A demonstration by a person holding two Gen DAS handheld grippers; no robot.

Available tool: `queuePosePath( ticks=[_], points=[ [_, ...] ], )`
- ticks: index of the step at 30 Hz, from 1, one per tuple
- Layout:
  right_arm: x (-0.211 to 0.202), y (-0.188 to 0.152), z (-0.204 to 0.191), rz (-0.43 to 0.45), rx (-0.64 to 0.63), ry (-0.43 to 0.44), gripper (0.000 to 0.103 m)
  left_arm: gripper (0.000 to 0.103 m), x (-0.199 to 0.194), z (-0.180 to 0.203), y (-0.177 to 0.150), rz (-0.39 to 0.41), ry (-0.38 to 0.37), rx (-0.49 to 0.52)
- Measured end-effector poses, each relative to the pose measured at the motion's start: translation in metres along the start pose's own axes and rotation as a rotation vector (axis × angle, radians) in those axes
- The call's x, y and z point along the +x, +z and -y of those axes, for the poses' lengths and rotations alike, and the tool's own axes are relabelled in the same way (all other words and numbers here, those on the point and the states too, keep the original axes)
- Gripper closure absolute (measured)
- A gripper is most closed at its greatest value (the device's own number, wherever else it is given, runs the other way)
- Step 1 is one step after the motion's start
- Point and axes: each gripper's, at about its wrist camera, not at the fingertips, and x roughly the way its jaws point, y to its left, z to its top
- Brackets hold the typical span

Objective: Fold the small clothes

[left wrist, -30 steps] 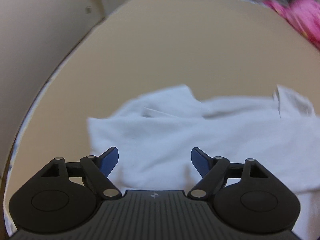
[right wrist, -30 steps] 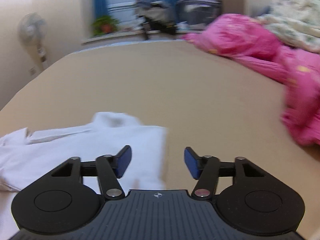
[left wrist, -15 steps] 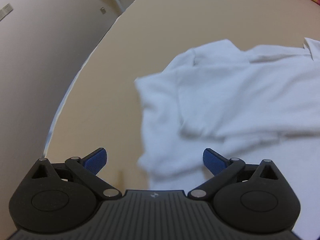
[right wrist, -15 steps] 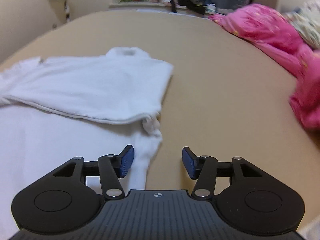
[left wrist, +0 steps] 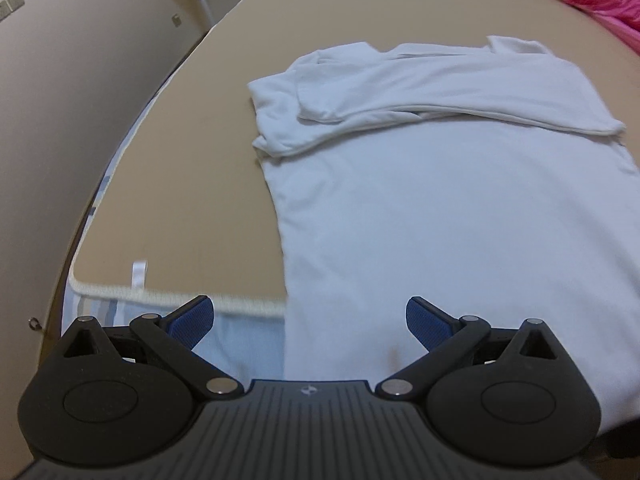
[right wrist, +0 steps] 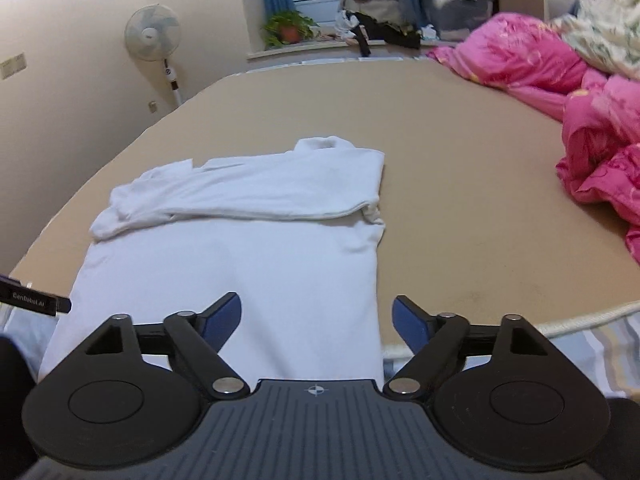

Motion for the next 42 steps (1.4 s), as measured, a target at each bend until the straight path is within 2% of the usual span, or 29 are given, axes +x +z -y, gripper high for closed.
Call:
queuePosePath(
  ticks=[7,12,16,22,27,29,33,35,38,42],
  points=[
    [-0.034,-0.029,-0.021,0.029,-0.011,0.003,0.018,0.000,-0.031,-0.015,-0.033,0.021,0.016,-0.017],
    [-0.038,-0.040,-0.029,0.001,-0.039,0.018,0.017,0.000,-0.032,-0.022,-0.049,0.010,0.012,-0.057],
    [-0.024,-0.042,-0.016,-0.053,-0.018,-0.021,0.016,0.000,-0.009,-0.022,-0.059,-0.055,-0.009,-0.075],
    [0.013,-0.043,0.021,-0.150,0.103,-0.122,0.016,0.000,0.029,-0.019,-0.059,-0.148,-0.031,-0.111],
    [0.046,-0.048,0.045,-0.256,0.150,-0.161,0.015,0.000,0.055,-0.009,-0.056,-0.204,-0.033,-0.062],
    [0.055,-0.054,0.050,-0.288,0.161,-0.190,0.014,0.000,0.058,-0.008,-0.056,-0.202,-0.045,-0.057],
    [0.071,-0.074,0.063,-0.397,0.236,-0.124,0.010,0.000,0.058,-0.010,-0.059,-0.203,-0.059,-0.067],
    [0.069,-0.077,0.063,-0.378,0.243,-0.113,0.008,0.000,0.055,-0.012,-0.059,-0.210,-0.095,-0.060],
    [0.066,-0.077,0.063,-0.374,0.249,-0.094,0.008,0.000,0.048,-0.012,-0.061,-0.218,-0.193,-0.048],
    [0.064,-0.078,0.067,-0.370,0.271,-0.059,0.006,0.000,0.050,0.001,-0.064,-0.231,-0.207,0.010]
  ],
)
